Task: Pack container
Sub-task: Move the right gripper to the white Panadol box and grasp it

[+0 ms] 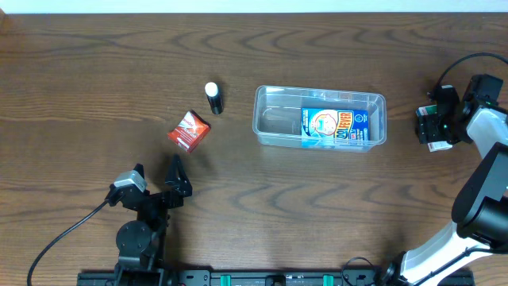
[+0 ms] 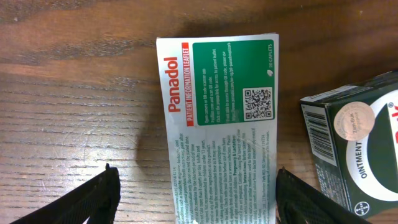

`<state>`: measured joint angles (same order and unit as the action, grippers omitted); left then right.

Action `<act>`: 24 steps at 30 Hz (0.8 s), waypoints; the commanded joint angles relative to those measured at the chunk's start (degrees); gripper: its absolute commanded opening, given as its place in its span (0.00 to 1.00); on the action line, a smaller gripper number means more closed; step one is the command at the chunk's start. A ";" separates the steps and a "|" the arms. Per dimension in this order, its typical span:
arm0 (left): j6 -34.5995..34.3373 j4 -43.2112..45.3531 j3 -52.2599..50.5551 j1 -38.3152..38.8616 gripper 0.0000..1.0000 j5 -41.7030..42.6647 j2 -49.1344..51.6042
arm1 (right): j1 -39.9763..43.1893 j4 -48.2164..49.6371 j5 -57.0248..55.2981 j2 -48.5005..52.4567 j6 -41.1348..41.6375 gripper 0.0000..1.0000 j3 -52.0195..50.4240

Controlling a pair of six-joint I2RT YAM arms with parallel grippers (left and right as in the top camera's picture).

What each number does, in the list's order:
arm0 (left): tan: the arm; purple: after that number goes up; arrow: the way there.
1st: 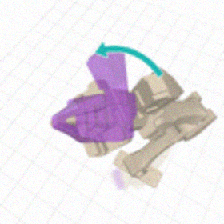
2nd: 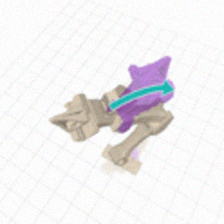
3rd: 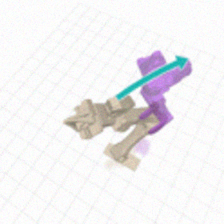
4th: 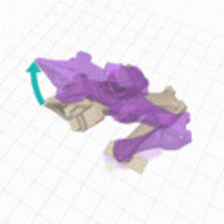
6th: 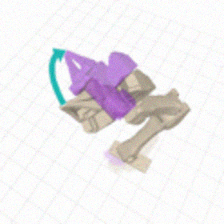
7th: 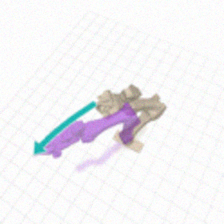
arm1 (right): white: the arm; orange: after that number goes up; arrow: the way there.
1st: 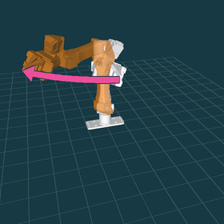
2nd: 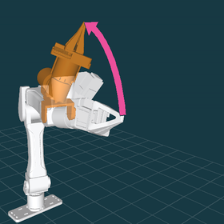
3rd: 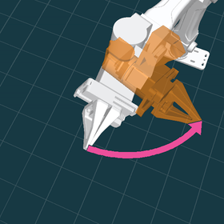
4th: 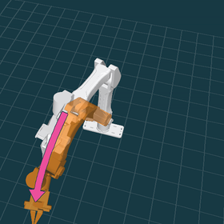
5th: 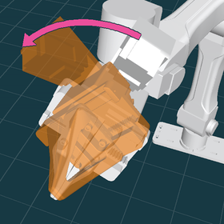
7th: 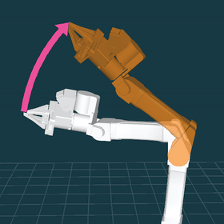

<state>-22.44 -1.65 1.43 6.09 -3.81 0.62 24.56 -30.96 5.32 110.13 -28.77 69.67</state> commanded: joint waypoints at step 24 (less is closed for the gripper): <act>0.92 -2.05 -1.20 -0.28 0.98 -1.55 -0.39 | 0.24 0.72 2.64 1.29 1.22 0.72 -0.11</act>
<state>-22.44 -1.65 1.43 6.09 -3.81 0.62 24.56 -30.55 7.09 110.21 -28.36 69.67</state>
